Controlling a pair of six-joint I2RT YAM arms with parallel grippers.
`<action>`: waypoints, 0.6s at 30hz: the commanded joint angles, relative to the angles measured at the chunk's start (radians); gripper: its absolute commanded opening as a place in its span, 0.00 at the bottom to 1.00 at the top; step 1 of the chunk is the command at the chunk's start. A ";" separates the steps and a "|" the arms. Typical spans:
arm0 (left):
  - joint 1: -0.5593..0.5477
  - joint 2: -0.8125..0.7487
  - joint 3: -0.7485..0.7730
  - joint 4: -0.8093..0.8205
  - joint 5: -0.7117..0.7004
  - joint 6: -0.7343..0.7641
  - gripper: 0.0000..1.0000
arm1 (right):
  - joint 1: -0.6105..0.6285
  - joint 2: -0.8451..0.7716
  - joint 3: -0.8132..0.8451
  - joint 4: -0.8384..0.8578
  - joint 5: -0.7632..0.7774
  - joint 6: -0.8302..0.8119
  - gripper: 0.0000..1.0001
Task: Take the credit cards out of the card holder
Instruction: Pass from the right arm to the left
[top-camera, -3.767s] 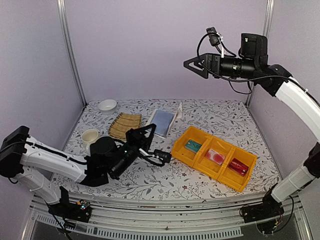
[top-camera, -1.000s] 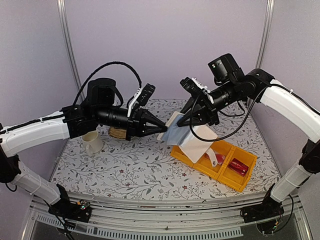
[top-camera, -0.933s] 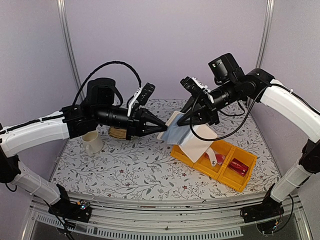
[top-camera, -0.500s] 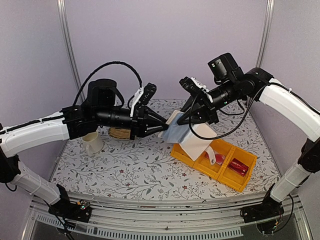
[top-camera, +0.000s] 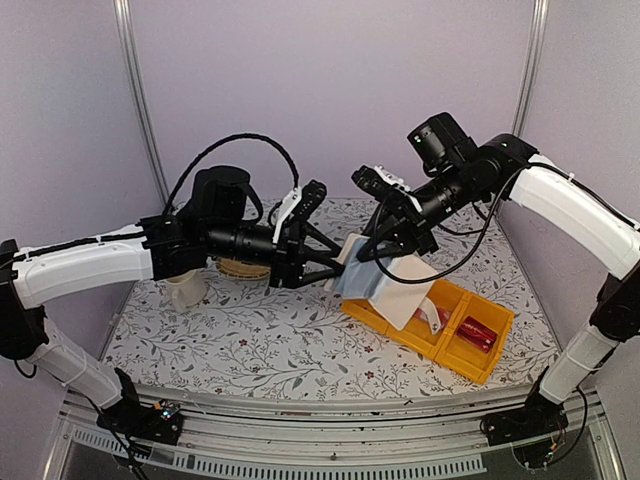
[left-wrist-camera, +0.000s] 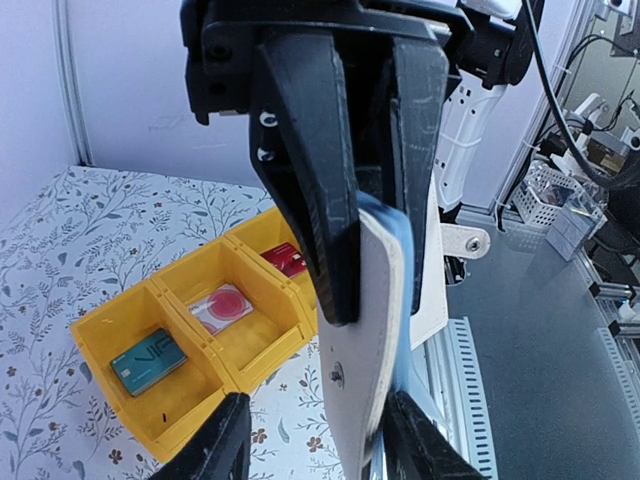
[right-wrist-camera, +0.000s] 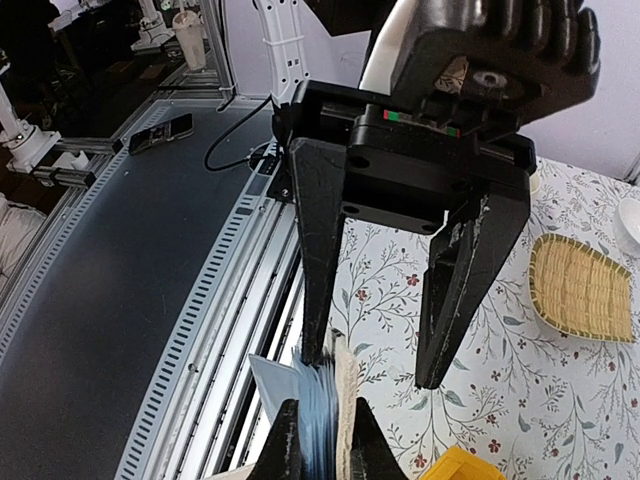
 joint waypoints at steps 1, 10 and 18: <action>-0.030 0.037 -0.022 0.075 -0.013 -0.002 0.51 | 0.044 0.021 0.066 0.170 -0.034 0.025 0.01; -0.045 0.043 -0.041 0.088 -0.034 0.017 0.34 | 0.043 0.013 0.080 0.216 -0.030 0.048 0.01; -0.045 0.006 -0.098 0.208 -0.018 -0.066 0.00 | 0.043 0.030 0.044 0.241 -0.002 0.030 0.01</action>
